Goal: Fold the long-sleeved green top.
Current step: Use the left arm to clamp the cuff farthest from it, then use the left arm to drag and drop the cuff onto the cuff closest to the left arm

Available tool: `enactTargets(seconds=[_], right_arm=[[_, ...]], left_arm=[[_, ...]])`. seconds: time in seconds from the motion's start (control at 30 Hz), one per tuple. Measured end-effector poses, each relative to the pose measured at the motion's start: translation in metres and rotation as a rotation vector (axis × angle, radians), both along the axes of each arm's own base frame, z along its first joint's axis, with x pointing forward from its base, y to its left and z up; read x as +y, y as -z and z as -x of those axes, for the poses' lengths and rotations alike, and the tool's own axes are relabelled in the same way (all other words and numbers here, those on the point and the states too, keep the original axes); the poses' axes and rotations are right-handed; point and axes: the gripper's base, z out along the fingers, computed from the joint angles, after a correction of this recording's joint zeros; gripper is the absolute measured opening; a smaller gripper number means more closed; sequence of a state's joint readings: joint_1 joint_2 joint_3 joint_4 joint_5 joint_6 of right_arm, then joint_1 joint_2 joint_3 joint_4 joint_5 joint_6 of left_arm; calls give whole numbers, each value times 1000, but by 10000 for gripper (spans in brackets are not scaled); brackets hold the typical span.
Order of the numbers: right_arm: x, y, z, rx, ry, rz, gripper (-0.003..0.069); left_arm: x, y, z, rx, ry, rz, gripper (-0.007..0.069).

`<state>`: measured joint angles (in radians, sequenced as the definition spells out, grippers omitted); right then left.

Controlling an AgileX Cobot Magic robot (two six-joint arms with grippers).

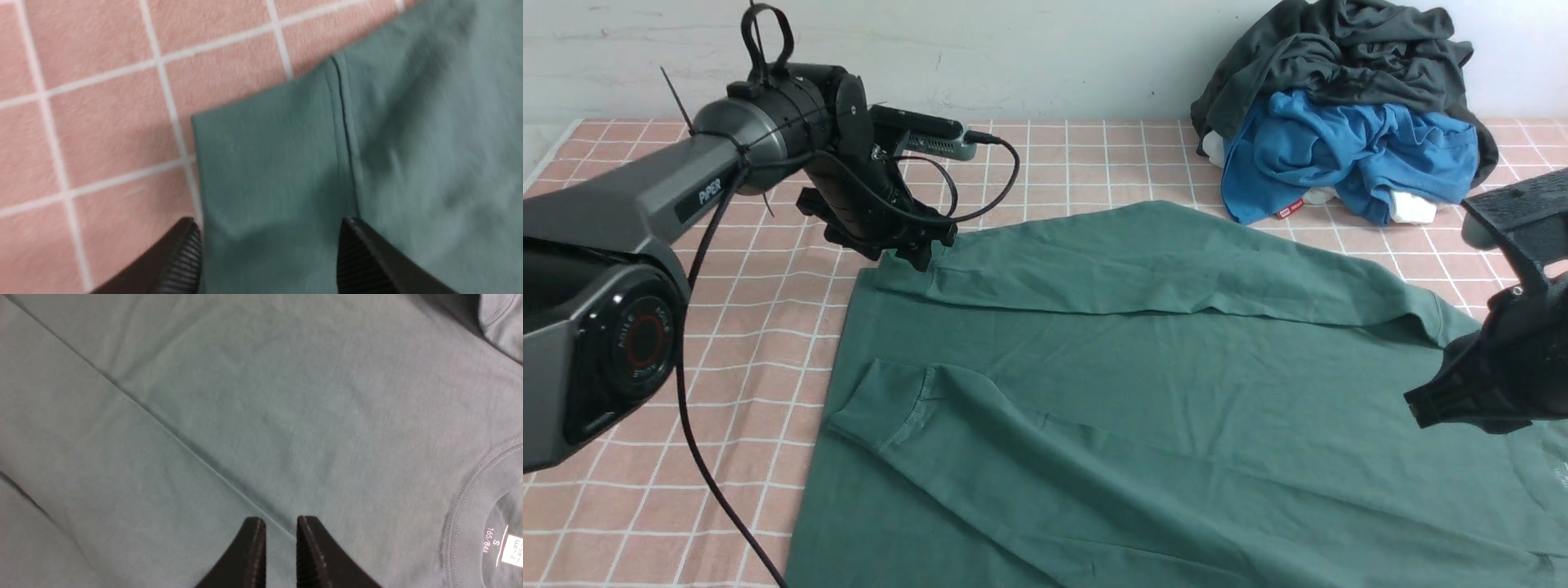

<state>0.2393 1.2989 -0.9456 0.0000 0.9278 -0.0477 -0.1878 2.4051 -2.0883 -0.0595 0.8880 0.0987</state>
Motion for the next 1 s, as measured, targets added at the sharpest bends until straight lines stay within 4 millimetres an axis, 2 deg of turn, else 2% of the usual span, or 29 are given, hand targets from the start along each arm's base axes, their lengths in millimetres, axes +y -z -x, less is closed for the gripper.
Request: enactTargets(seconds=[0.1, 0.2, 0.3, 0.33, 0.4, 0.47, 0.63, 0.7, 0.73, 0.77, 0.8, 0.83, 0.93, 1.0], right_arm=[[0, 0, 0, 0, 0, 0, 118], [0, 0, 0, 0, 0, 0, 118], [0, 0, 0, 0, 0, 0, 118], [0, 0, 0, 0, 0, 0, 118], [0, 0, 0, 0, 0, 0, 118], [0, 0, 0, 0, 0, 0, 118], [-1, 0, 0, -5, -3, 8, 119], [-2, -1, -2, -20, -8, 23, 119], [-2, -1, -2, -21, -8, 23, 119], [-2, -1, -2, -31, -11, 29, 119], [-2, -1, -3, -33, -12, 30, 119], [-2, -1, -3, -35, -12, 32, 119], [-2, -1, -2, -25, -11, 32, 120], [-2, -3, -1, -20, -9, 27, 121]], left_arm=[[-1, 8, -3, 11, -21, 10, 415], [-1, 7, -3, 11, -23, 13, 373], [-1, 7, -3, 18, -21, 15, 242], [-1, 7, -3, 18, -21, 15, 232], [-1, 4, -1, 26, -18, 12, 91], [-1, 1, -1, 25, -15, 11, 43], [0, -14, 3, 25, -10, 14, 30], [-1, -36, 11, 31, -10, 35, 31], [-1, -38, 11, 27, -10, 36, 31], [-3, -56, 20, 58, -8, 74, 31], [-3, -61, 23, 65, -6, 84, 31], [-5, -83, 35, 86, 0, 127, 31], [-5, -116, 58, 96, 2, 176, 31], [-4, -123, 67, 103, -4, 193, 31]])
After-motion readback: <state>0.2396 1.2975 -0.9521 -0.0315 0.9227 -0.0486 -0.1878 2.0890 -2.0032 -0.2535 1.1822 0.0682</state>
